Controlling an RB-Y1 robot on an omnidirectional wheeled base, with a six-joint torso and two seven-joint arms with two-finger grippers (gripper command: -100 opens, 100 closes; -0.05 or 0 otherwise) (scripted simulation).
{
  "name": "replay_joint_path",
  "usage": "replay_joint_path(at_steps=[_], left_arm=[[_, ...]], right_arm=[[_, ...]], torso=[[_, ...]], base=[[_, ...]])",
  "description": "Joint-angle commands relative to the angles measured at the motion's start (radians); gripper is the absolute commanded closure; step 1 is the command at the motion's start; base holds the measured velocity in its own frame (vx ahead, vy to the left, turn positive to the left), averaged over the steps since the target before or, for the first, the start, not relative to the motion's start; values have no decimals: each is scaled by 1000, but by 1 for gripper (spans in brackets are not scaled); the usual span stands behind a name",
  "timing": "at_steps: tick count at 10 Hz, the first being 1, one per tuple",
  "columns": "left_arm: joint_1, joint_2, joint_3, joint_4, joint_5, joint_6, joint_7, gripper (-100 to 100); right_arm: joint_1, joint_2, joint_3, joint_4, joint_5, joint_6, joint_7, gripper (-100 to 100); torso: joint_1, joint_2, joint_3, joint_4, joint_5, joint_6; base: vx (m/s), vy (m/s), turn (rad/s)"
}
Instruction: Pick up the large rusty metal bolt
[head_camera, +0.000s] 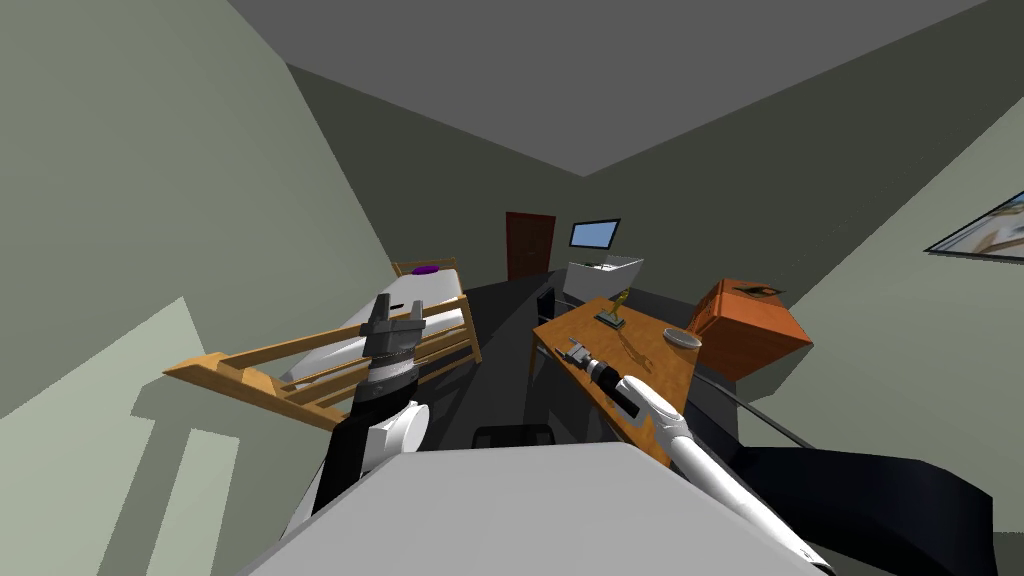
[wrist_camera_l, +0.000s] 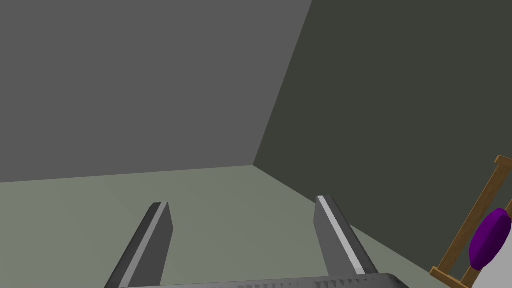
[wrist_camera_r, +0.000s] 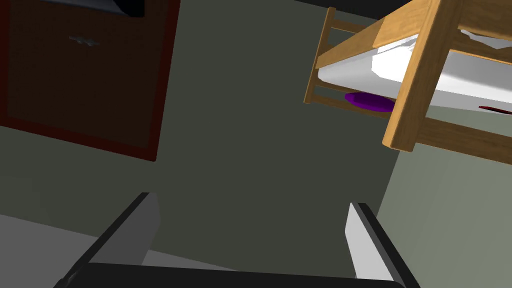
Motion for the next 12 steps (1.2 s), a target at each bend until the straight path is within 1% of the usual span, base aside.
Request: replay_joint_path(at_steps=[1,2,3,4,5,6,7,8,9,10,12], left_arm=[[0,0,0,0,0,0,0,0],[0,0,0,0,0,0,0,0],[0,0,0,0,0,0,0,0],[0,0,0,0,0,0,0,0],[0,0,0,0,0,0,0,0],[0,0,0,0,0,0,0,0],[0,0,0,0,0,0,0,0],[0,0,0,0,0,0,0,0],[0,0,0,0,0,0,0,0],[0,0,0,0,0,0,0,0],[0,0,0,0,0,0,0,0]], right_arm=[[-16,-13,-1,45,21,-4,15,-100],[-16,-13,-1,45,21,-4,15,-100],[-33,-28,1,89,63,-3,43,-100],[-49,-42,3,120,93,-3,71,-100],[-49,-42,3,145,104,-3,71,-100],[-65,-55,4,185,142,-3,98,-100],[-80,-67,4,216,168,-3,124,-100],[-80,-67,4,238,180,-3,124,-100],[-94,-78,4,270,215,-3,150,-100],[-94,-78,4,281,215,-3,150,-100],[-120,-96,3,354,280,-4,197,-100]], torso=[[0,0,0,0,0,0],[0,0,0,0,0,0],[1,0,0,0,0,0],[0,-1,0,0,0,0],[-1,-1,-1,0,0,0],[-1,-1,-1,0,0,0],[-1,-1,0,0,0,0],[-1,-1,0,0,0,0],[-1,-1,0,0,0,0],[-1,-1,-1,0,0,0],[-1,-1,0,0,0,0]], base=[[-5,-19,19],[0,-10,-4],[5,-13,23],[10,-33,37],[6,-31,17],[0,-27,17],[-1,-37,22],[8,-33,11],[15,-31,11],[6,-27,3],[3,-31,11]])
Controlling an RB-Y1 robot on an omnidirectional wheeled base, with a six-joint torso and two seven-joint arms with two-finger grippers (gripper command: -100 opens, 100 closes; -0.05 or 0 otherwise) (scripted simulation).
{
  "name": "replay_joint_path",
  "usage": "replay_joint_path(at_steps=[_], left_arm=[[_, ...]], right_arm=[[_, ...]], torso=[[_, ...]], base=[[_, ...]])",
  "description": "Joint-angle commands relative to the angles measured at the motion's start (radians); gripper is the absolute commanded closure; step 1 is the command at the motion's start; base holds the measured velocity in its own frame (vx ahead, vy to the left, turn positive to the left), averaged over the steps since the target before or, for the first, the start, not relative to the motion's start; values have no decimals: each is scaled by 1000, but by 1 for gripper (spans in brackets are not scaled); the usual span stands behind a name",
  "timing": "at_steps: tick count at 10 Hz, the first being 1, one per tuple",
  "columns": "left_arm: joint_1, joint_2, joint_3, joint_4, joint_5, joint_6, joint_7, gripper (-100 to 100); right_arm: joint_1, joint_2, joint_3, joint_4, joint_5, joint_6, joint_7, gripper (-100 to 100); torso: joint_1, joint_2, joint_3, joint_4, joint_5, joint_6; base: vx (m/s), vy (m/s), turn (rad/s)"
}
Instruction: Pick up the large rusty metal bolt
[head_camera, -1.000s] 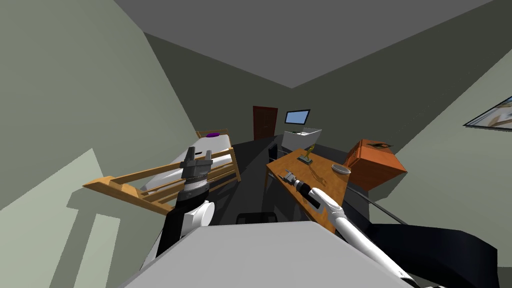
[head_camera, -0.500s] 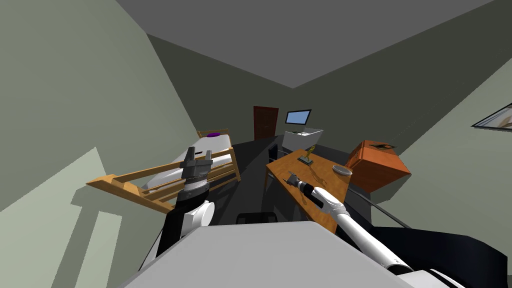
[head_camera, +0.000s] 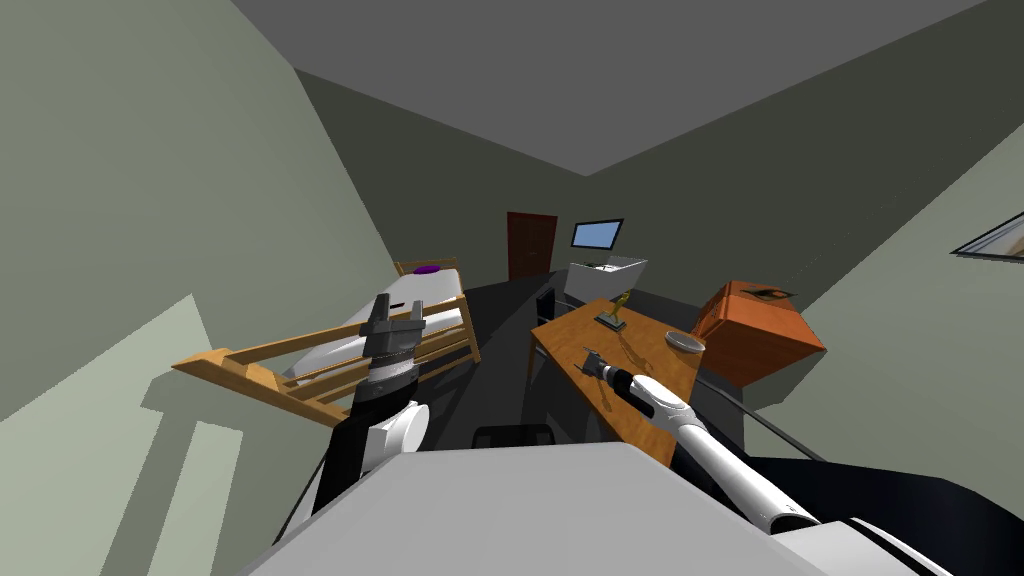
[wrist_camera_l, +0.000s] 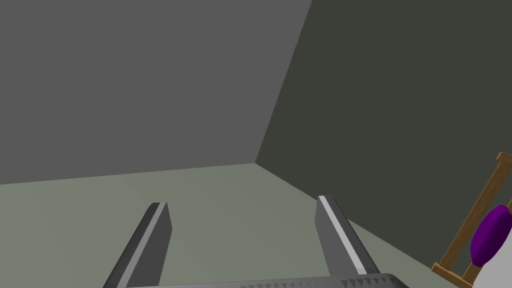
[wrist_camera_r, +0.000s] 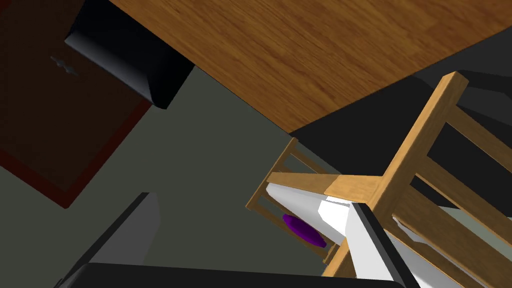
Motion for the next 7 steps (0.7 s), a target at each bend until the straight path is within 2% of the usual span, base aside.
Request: replay_joint_path(at_steps=[1,4,5,7], left_arm=[[0,0,0,0,0,0,0,0],[0,0,0,0,0,0,0,0],[0,0,0,0,0,0,0,0],[0,0,0,0,0,0,0,0]], right_arm=[[-9,2,-1,32,20,1,23,-100],[-30,-12,-3,99,75,0,64,-100],[-30,-12,-3,99,75,0,64,-100],[-48,-22,-5,155,120,-1,99,-100]], torso=[[0,0,0,0,0,0],[1,0,0,0,0,0],[1,0,0,0,0,0],[1,0,0,0,0,0]], base=[[6,-32,4],[6,-26,3],[5,-22,2],[6,-28,2]])
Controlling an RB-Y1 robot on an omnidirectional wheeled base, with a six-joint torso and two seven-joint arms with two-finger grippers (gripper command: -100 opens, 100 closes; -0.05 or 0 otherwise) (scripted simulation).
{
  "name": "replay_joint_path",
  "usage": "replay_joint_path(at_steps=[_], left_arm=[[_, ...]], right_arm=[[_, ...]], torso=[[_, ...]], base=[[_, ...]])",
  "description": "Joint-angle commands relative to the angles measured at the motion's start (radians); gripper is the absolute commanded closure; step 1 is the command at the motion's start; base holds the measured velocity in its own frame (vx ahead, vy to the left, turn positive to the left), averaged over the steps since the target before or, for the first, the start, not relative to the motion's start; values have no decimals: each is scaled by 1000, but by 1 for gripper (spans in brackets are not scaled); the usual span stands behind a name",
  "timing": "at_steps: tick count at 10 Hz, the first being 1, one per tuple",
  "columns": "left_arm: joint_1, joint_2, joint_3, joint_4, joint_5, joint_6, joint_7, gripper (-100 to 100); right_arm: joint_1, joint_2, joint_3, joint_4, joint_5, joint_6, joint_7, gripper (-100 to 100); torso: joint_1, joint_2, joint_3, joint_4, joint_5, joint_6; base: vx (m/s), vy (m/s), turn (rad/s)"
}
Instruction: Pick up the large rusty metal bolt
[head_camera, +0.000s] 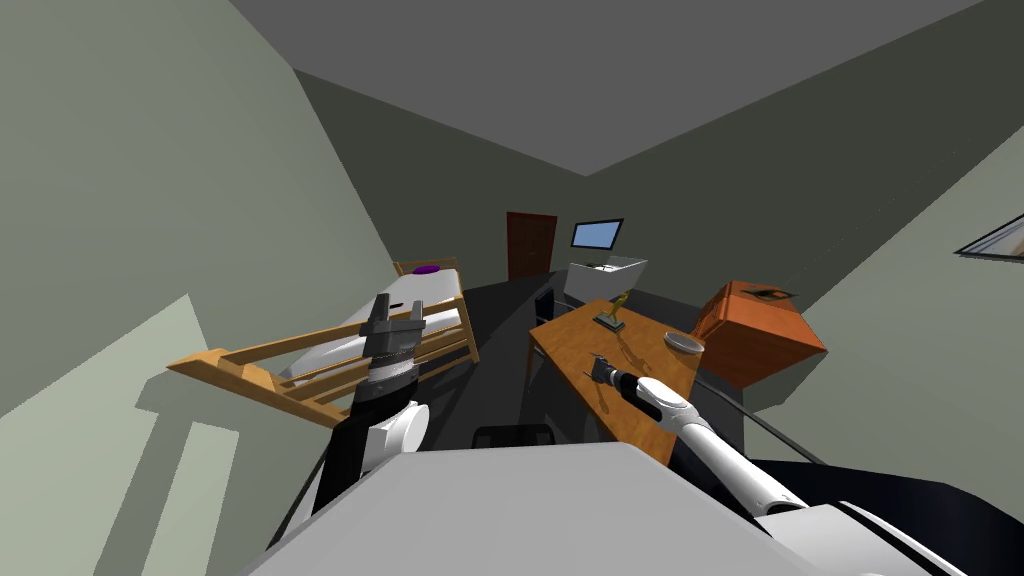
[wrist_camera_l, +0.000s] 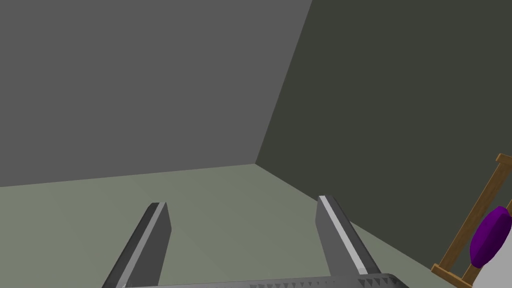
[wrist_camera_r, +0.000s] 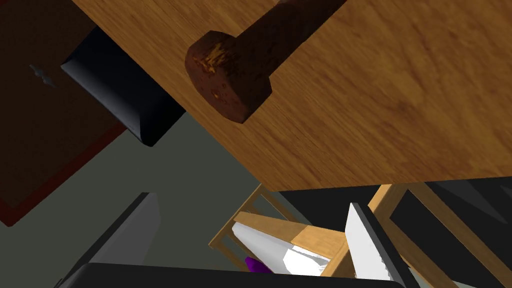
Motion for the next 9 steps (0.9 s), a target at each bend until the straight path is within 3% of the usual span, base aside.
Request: replay_joint_path(at_steps=[1,4,6,7,8,9], left_arm=[[0,0,0,0,0,0,0,0],[0,0,0,0,0,0,0,0],[0,0,0,0,0,0,0,0],[0,0,0,0,0,0,0,0],[0,0,0,0,0,0,0,0],[0,0,0,0,0,0,0,0]], right_arm=[[-16,-8,1,41,33,0,22,-100],[-33,-18,-2,93,77,-1,56,-100],[-27,-21,-1,82,75,0,46,-100],[-28,-21,-1,84,75,-1,50,0],[-26,-18,15,70,105,25,2,-100],[-26,-18,15,70,105,25,2,-100]], torso=[[0,0,0,0,0,0],[0,0,0,0,0,0],[1,0,0,0,0,0],[2,0,0,0,0,0],[2,0,0,0,0,0],[1,1,1,0,0,-1]], base=[[8,-42,0],[9,-33,-1],[2,-15,-1],[0,0,0],[-20,-31,78],[-21,-38,52]])
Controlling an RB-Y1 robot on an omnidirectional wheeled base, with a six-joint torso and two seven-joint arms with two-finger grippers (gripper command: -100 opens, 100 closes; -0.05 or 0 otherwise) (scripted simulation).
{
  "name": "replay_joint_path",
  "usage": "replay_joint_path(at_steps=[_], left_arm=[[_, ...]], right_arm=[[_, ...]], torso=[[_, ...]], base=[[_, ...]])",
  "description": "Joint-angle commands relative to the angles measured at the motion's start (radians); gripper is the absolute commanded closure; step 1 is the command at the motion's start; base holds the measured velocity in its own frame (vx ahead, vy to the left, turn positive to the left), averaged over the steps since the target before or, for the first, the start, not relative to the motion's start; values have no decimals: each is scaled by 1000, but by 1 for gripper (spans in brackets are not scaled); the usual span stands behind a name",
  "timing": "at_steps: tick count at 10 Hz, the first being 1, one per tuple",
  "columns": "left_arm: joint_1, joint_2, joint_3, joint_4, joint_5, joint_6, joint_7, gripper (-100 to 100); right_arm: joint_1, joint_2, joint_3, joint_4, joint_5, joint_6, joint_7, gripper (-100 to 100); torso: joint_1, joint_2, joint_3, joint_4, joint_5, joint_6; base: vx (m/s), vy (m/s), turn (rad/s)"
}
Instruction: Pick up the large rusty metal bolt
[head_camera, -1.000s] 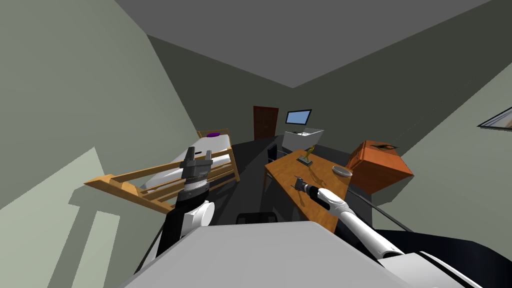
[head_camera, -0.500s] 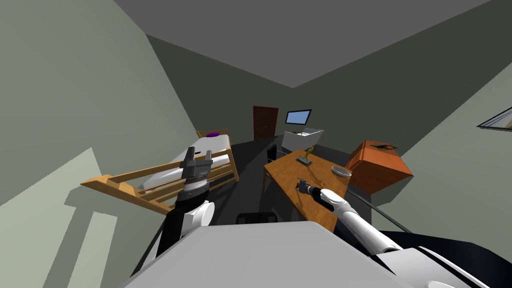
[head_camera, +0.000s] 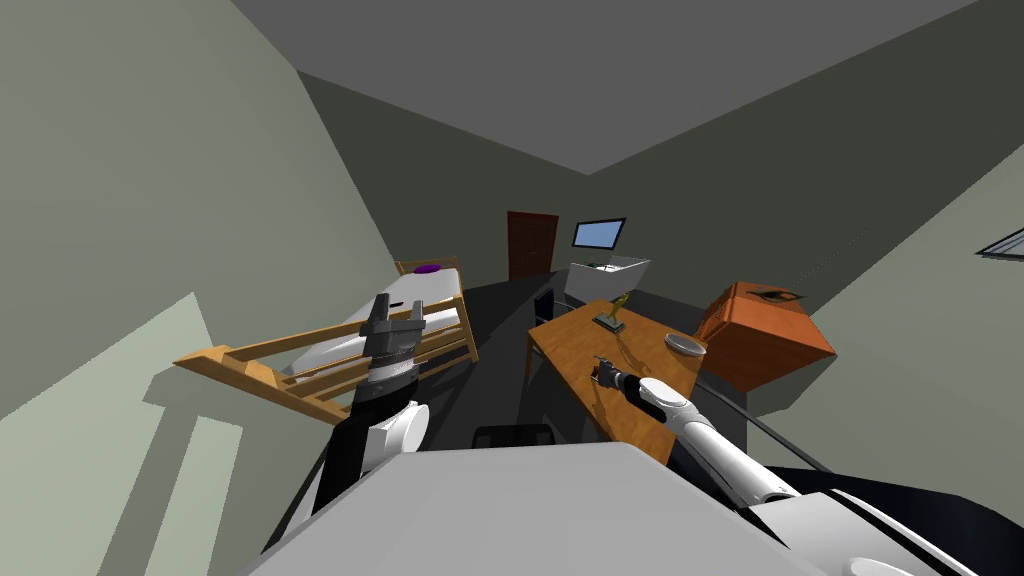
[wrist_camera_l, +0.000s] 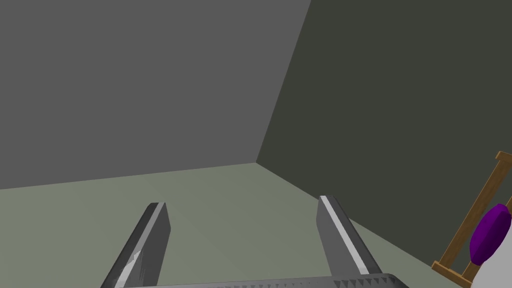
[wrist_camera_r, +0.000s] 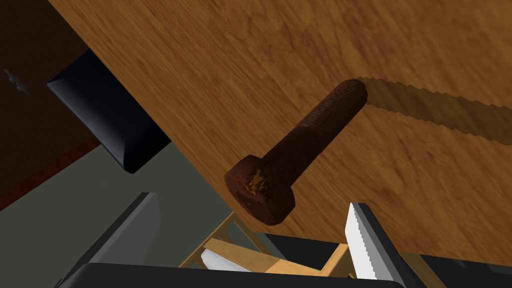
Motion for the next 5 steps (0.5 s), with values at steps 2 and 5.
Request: replay_joint_path(at_steps=[2,5], left_arm=[[0,0,0,0,0,0,0,0],[0,0,0,0,0,0,0,0]], right_arm=[[3,3,20,-19,36,31,-58,-100],[6,9,52,-47,96,82,-148,-100]], torso=[[-1,0,0,0,0,0],[0,0,0,0,0,0]], base=[[-16,-47,58],[-24,-43,64]])
